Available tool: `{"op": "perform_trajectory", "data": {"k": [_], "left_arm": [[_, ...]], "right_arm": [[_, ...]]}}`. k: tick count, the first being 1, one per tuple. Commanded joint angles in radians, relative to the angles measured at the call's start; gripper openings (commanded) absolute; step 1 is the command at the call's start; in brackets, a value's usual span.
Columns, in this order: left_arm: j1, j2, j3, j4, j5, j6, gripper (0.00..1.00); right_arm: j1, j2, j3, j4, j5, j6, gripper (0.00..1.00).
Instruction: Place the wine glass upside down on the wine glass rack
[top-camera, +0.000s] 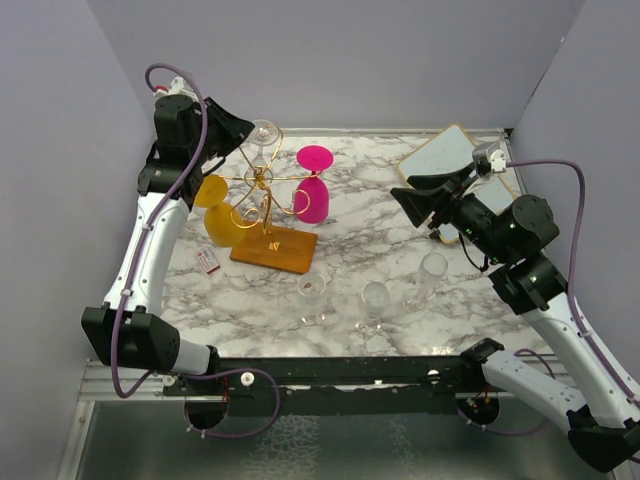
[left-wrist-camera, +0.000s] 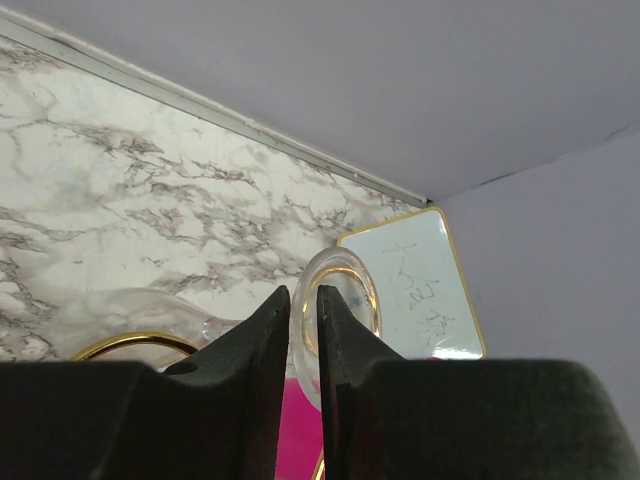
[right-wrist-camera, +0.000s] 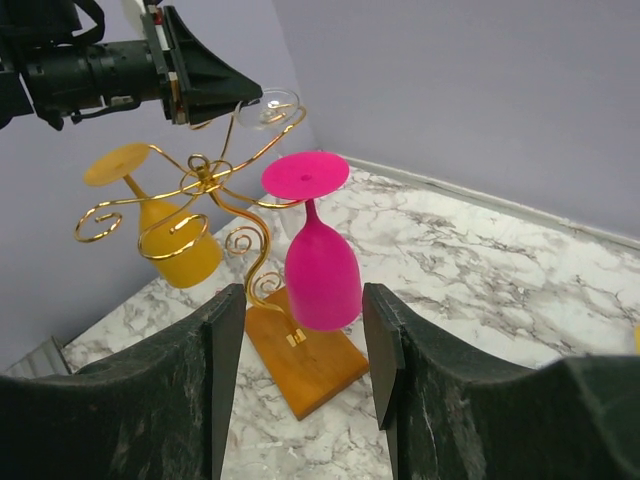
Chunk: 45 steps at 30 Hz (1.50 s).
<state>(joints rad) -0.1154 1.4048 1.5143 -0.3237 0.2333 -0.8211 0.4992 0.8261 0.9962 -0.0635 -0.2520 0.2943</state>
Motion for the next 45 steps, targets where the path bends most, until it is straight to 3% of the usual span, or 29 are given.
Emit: {"op": "perform_trajectory", "data": {"k": [1, 5, 10, 15, 22, 26, 30, 39, 45], "left_arm": [[0.001, -0.043, 0.005, 0.004, -0.052, 0.036, 0.22], [0.0, -0.049, 0.019, -0.018, -0.081, 0.049, 0.34], [0.0, -0.055, 0.048, -0.034, -0.094, 0.066, 0.41], [0.0, -0.064, 0.106, -0.092, -0.155, 0.11, 0.52], [0.0, -0.087, 0.173, -0.108, -0.106, 0.164, 0.61], [0.0, -0.101, 0.196, -0.093, -0.002, 0.197, 0.61], [0.0, -0.138, 0.174, -0.06, 0.094, 0.231, 0.61], [-0.001, -0.296, -0.024, 0.192, 0.34, 0.319, 0.65], [-0.001, -0.346, -0.058, 0.228, 0.33, 0.365, 0.66]], "right_arm": [[0.003, -0.017, 0.004, -0.05, 0.076, 0.032, 0.5], [0.003, -0.017, 0.013, -0.111, 0.169, 0.04, 0.49], [0.003, -0.009, 0.031, -0.218, 0.3, 0.08, 0.49], [0.004, 0.079, 0.155, -0.58, 0.622, 0.28, 0.48], [0.003, 0.177, 0.285, -0.92, 0.781, 0.415, 0.47], [0.004, 0.195, 0.329, -1.043, 0.753, 0.433, 0.47], [0.004, 0.197, 0.336, -1.124, 0.616, 0.418, 0.47], [0.003, 0.216, 0.299, -1.137, 0.308, 0.271, 0.43], [0.003, 0.238, 0.287, -1.18, 0.243, 0.232, 0.39]]}}
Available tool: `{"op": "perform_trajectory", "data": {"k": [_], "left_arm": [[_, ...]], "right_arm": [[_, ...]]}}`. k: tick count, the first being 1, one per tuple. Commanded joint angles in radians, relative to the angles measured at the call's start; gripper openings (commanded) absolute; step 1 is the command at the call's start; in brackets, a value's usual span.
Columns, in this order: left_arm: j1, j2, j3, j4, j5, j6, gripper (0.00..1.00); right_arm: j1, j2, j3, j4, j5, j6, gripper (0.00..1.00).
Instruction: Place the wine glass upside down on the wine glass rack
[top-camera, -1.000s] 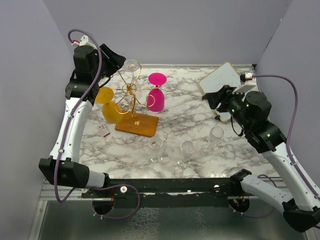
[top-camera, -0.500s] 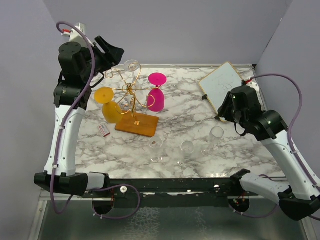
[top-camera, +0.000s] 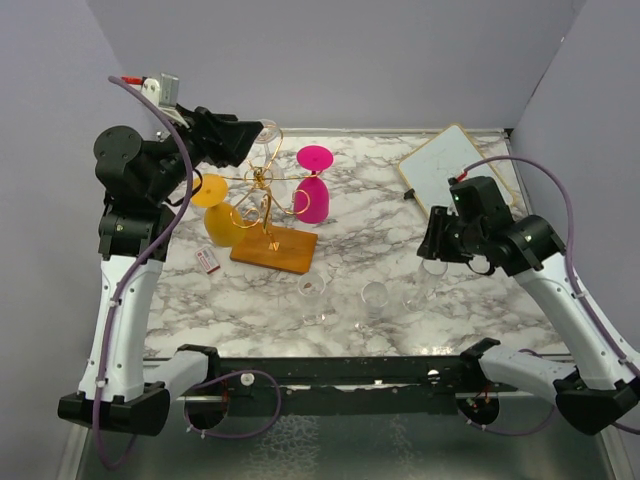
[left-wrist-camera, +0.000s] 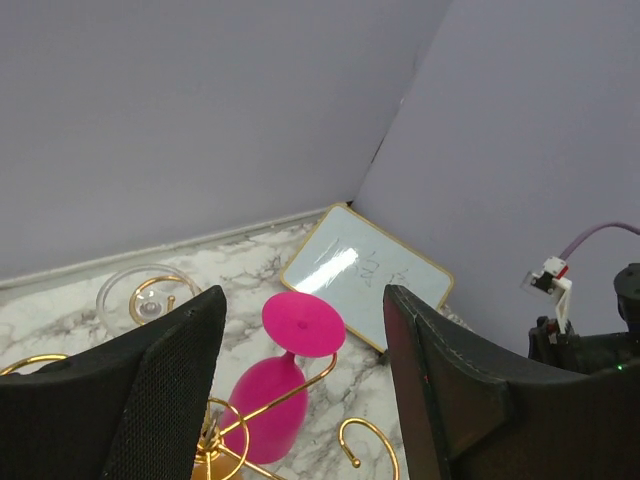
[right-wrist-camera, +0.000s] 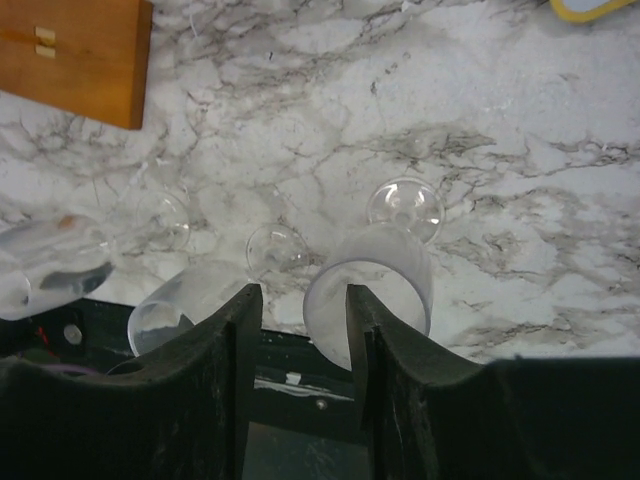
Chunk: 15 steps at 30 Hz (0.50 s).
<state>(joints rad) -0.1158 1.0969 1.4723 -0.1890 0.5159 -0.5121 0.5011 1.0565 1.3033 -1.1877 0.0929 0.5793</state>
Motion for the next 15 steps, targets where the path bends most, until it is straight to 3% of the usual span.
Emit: {"op": "perform_trajectory", "data": {"k": [1, 9, 15], "left_arm": [[-0.001, -0.043, -0.023, 0.098, 0.038, 0.052, 0.66], [-0.001, -0.055, -0.046, 0.123, 0.032, 0.032, 0.66], [-0.001, -0.052, -0.026, 0.131, 0.042, 0.03, 0.67]], "right_arm": [[0.002, 0.011, -0.021, -0.07, -0.1, -0.054, 0.38], [0.001, 0.02, -0.07, -0.079, -0.043, -0.056, 0.36], [0.002, 0.045, -0.105, -0.001, -0.086, -0.065, 0.22]]}}
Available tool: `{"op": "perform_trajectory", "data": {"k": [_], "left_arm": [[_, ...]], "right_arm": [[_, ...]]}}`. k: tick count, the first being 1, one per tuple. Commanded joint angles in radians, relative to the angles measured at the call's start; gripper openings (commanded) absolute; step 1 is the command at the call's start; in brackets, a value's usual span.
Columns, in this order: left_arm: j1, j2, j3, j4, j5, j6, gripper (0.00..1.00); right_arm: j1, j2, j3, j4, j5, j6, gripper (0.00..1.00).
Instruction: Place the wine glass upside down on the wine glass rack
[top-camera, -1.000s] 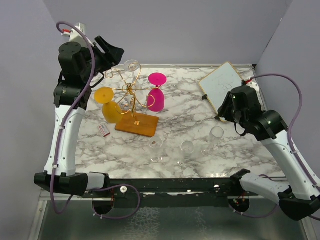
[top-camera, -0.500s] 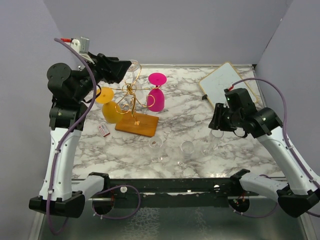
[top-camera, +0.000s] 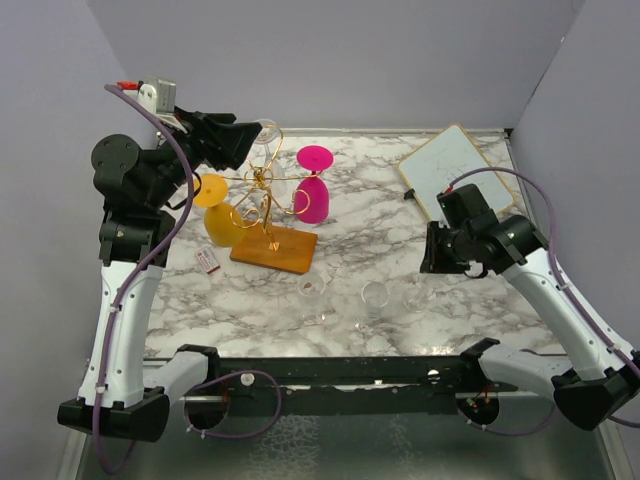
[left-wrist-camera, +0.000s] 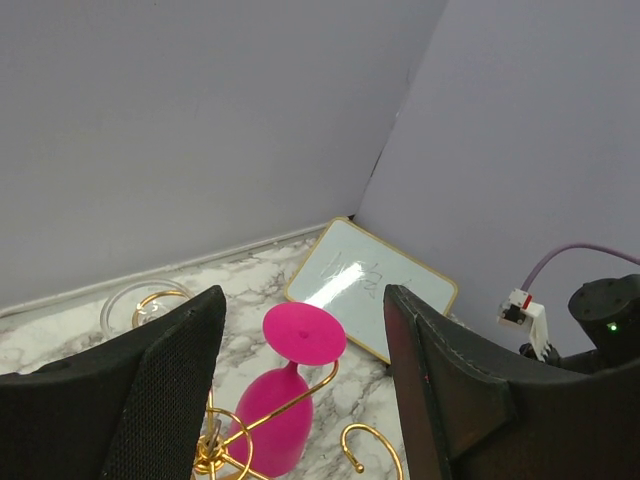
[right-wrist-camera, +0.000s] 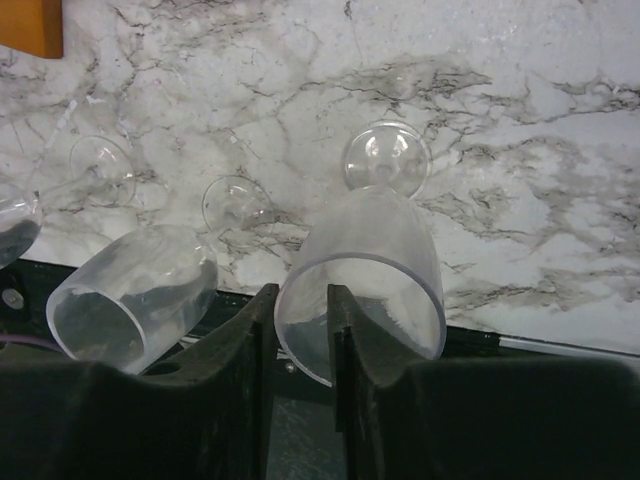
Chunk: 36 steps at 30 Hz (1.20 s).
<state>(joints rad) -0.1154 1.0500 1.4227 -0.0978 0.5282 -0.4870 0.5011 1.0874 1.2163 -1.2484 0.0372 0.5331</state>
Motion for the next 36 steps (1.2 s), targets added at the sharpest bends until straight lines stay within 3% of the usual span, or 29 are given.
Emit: {"op": "perform_trajectory", "data": {"k": [1, 7, 15, 21, 27, 36], "left_arm": [[-0.001, -0.003, 0.028, 0.04, 0.036, 0.006, 0.67], [-0.001, 0.009, 0.039, 0.03, 0.034, 0.001, 0.67], [-0.001, 0.023, 0.048, 0.072, 0.063, -0.085, 0.68], [-0.001, 0.075, 0.059, 0.14, 0.126, -0.256, 0.7], [-0.047, 0.13, 0.067, 0.178, 0.098, -0.365, 0.7], [-0.328, 0.227, 0.016, 0.181, -0.119, -0.53, 0.7]], "right_arm": [[0.002, 0.016, -0.02, 0.061, -0.027, -0.02, 0.2], [0.001, 0.002, -0.021, 0.054, 0.0, -0.024, 0.02], [0.002, -0.043, 0.044, 0.158, 0.014, -0.038, 0.01], [0.002, -0.12, 0.033, 0.44, 0.018, -0.045, 0.01], [0.002, -0.195, -0.049, 0.755, 0.019, -0.035, 0.01], [0.002, -0.269, -0.106, 1.078, 0.068, -0.011, 0.01]]}}
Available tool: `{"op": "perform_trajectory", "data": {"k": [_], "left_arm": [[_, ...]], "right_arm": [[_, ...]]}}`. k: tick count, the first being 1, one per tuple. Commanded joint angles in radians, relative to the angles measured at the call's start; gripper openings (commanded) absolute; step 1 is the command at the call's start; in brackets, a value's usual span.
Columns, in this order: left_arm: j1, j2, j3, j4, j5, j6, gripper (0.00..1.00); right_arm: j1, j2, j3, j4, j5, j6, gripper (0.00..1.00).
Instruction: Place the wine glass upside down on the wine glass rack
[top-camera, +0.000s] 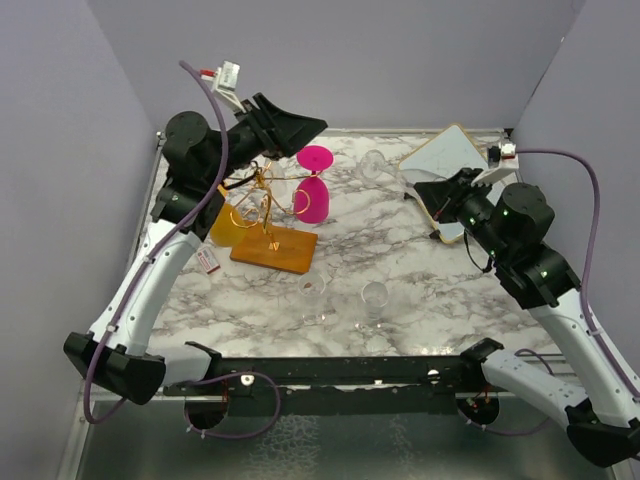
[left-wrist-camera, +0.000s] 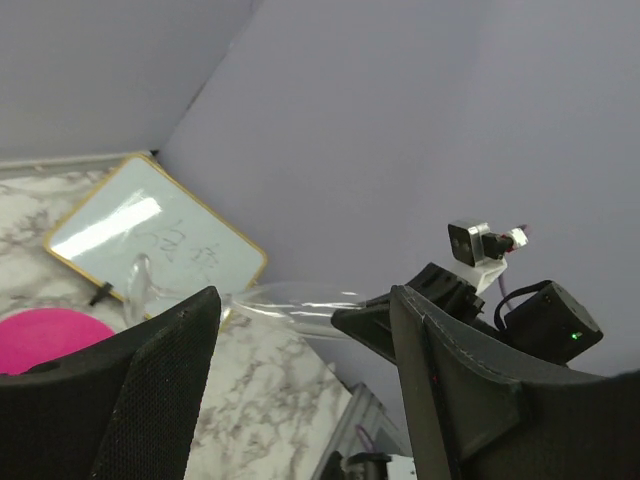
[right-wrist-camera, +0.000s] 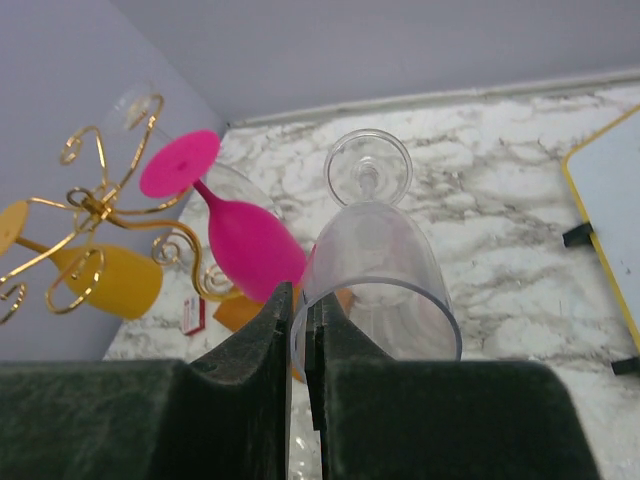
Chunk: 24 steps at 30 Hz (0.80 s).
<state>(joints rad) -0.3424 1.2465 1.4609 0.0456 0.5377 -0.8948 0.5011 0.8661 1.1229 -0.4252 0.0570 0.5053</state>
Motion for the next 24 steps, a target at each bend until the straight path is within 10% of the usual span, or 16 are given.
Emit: {"op": "perform_trajectory", "data": {"k": [1, 24], "left_arm": [[-0.129, 0.043, -0.027, 0.041, -0.155, -0.142, 0.7], [-0.43, 0.2, 0.062, 0.154, -0.73, -0.305, 0.69]], "right_arm": [[0.001, -0.056, -0.016, 0.282, 0.053, 0.02, 0.01], [0.002, -0.112, -0.009, 0.483, -0.114, 0.156, 0.01]]}}
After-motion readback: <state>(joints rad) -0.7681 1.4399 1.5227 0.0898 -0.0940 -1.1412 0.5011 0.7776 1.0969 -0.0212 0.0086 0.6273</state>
